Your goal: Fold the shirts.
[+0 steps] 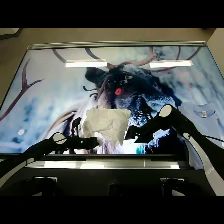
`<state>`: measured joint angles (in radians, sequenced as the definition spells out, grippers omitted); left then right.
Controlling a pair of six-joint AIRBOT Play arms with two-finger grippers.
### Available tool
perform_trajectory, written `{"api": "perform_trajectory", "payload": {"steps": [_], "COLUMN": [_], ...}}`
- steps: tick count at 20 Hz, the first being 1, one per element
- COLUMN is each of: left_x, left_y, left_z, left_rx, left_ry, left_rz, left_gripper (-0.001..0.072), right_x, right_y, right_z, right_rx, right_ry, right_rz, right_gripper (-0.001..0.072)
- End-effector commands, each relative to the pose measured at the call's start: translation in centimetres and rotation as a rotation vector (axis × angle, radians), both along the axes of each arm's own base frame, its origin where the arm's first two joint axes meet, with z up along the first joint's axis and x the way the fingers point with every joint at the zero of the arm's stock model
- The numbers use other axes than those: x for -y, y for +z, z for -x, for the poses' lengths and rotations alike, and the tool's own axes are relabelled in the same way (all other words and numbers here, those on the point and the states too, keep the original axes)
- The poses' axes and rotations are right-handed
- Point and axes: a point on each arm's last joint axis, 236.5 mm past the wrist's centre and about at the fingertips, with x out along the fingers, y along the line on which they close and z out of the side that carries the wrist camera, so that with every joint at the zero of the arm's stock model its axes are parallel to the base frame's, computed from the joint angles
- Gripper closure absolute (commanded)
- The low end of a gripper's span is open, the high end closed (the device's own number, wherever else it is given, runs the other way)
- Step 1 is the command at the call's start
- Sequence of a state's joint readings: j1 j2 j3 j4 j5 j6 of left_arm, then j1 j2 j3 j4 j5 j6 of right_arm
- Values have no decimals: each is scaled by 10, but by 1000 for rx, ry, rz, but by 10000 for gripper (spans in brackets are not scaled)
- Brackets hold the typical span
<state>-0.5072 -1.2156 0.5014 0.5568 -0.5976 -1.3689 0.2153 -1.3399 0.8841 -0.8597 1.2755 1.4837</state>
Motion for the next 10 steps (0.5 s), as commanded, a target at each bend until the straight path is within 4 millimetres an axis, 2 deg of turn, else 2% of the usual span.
{"api": "perform_trajectory", "payload": {"steps": [1, 5, 8, 9, 10], "left_x": [-3, -2, -3, -4, -6], "left_y": [7, 21, 31, 34, 37], "left_z": [6, 2, -3, -5, -8], "left_rx": [31, 82, 112, 119, 128], "left_ry": [-68, -70, -62, -55, -47], "left_rz": [-18, -4, 9, 11, 13], "left_gripper": [677, 677, 677, 677, 677], "right_x": [-25, -62, -75, -76, -75], "right_y": [-2, -14, -30, -35, -38], "right_z": [-13, -26, -26, -25, -25], "right_rx": [92, 262, 250, 236, 231], "right_ry": [-17, 4, -25, -28, -26], "right_rz": [-22, 34, 52, 55, 62], "right_gripper": [14, 9, 26, 62, 255]}}
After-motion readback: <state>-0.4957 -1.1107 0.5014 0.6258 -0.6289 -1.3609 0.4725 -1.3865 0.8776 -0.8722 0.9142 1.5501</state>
